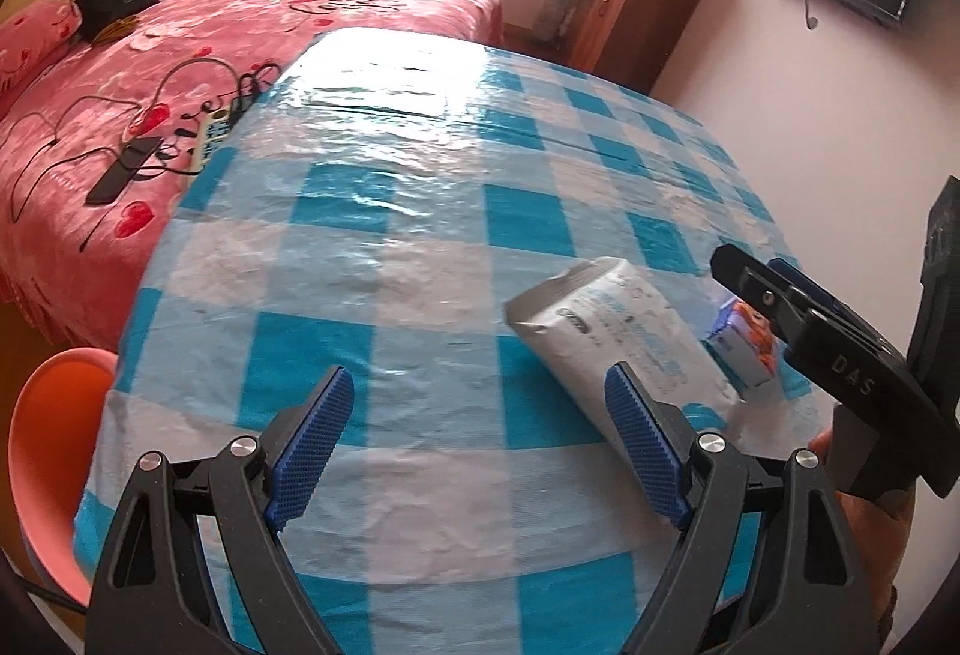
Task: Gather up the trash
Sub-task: 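Move both tools back over the table toward the white wipe pack, then grasp the white wet-wipe pack with the left tool while the right tool grasps the Vinda tissue pack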
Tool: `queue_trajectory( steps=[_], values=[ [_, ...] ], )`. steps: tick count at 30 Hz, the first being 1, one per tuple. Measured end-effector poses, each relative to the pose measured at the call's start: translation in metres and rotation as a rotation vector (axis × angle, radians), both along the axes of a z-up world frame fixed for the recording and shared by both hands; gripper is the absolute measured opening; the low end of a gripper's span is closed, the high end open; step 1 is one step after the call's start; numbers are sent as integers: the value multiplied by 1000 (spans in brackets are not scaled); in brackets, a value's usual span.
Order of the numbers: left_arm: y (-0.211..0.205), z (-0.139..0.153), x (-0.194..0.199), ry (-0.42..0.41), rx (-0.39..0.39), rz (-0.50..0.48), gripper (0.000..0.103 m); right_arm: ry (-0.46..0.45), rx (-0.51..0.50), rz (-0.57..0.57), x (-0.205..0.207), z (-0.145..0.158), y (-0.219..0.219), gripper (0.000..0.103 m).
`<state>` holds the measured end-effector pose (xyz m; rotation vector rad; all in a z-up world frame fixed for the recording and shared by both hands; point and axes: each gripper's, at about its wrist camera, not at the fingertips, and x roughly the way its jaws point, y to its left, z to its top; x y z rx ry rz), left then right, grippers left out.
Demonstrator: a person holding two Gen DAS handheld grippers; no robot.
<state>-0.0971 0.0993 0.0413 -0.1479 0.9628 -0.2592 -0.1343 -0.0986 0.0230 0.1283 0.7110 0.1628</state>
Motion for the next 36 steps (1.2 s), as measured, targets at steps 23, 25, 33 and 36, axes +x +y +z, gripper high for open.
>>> queue_trajectory(
  steps=[23,25,33,36],
  values=[
    [-74,-1,-9,68,-64,-149,85,71,192,-142,-22,-1,-82,89],
    [-79,-2,-9,75,-65,-152,85,88,214,-145,-25,-4,-87,89],
    [-96,-4,1,52,-25,-131,85,120,222,-125,-20,-4,-81,89],
    [-102,-5,6,40,1,-124,86,131,221,-107,-15,-6,-76,89]
  ],
)
